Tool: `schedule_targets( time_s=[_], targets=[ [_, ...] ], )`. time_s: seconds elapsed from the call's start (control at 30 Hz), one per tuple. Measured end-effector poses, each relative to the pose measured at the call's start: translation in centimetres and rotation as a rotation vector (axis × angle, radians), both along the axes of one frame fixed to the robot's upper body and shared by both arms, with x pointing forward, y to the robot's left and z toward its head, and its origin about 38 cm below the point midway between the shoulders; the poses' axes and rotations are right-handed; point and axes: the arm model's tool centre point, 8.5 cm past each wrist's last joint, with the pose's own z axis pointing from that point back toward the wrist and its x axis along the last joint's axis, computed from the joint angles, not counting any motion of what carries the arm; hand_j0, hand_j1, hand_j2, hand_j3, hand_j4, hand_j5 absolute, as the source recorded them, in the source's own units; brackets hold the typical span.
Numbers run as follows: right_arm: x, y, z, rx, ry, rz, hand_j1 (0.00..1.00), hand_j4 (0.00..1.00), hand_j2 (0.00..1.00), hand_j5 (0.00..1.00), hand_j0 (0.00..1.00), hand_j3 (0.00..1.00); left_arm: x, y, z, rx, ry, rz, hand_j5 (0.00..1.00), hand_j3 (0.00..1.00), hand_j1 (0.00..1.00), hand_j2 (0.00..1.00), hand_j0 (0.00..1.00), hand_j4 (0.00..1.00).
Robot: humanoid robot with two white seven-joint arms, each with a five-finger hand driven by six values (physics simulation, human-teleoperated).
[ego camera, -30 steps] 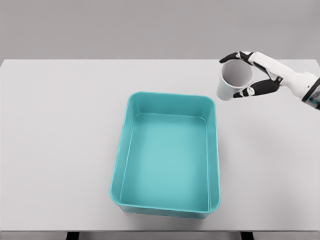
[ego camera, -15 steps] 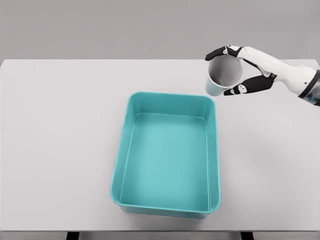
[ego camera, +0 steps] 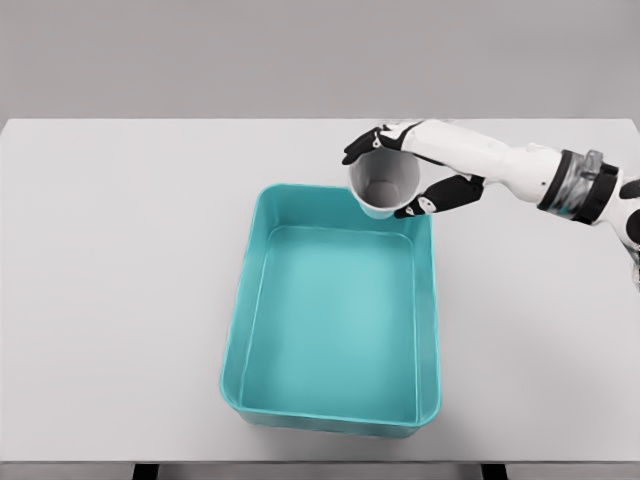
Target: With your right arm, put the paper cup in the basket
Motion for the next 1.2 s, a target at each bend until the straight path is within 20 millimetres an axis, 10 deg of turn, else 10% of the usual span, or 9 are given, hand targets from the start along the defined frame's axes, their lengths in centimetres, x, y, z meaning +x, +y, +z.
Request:
schedule_targets(
  time_s=[1.2],
  targets=[
    [-1.9,7.1,-7.8,-0.36,-0.031,0.105,0.74,0.74,0.74,0.74,0.74,0.74,0.0,0.0,0.0,0.0,0.0,0.0,1.0,1.0,1.0,1.0,1.0,1.0]
  ],
)
